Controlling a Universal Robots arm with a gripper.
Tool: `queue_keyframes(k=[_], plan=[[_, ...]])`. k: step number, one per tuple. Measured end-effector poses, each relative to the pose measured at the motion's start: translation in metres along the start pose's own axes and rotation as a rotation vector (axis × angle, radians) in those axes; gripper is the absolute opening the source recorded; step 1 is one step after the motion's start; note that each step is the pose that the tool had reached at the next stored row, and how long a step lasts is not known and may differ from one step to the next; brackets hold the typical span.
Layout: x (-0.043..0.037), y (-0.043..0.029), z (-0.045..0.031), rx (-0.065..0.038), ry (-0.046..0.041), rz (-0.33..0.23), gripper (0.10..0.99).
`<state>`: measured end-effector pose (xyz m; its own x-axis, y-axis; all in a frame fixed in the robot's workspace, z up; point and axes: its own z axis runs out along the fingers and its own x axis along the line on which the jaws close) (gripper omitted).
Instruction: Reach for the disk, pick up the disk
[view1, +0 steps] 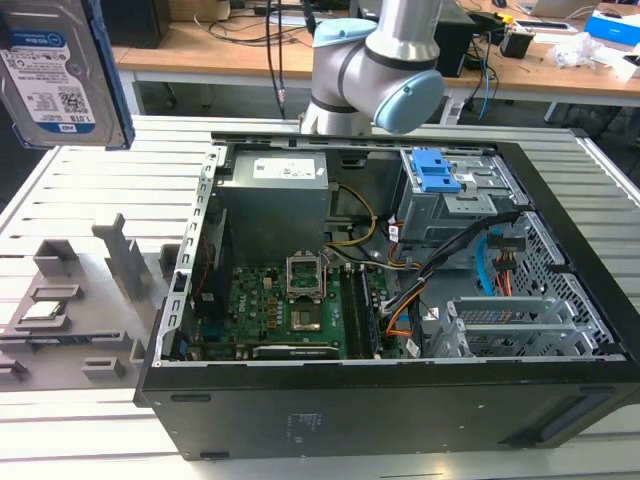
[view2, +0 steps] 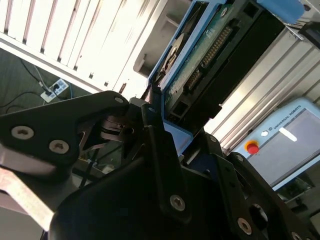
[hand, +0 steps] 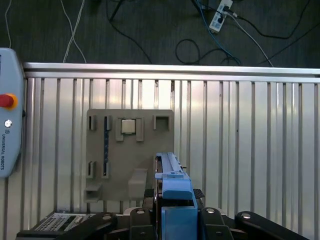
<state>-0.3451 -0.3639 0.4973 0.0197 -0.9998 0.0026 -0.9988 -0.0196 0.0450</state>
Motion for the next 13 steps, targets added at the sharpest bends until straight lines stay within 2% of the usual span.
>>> queue_keyframes(k=[4,7,10,13], plan=[[0.0002,-0.0168,-0.0008,0.000,0.0000,0.000,0.369],[0.0005,-0.0337,-0.0016,0.000,0.0000,0.000,0.369],[0.0006,-0.0425,-0.0019,0.000,0.0000,0.000,0.369],[0.0008,-0.0553,-0.0025,0.000,0.0000,0.000,0.369]])
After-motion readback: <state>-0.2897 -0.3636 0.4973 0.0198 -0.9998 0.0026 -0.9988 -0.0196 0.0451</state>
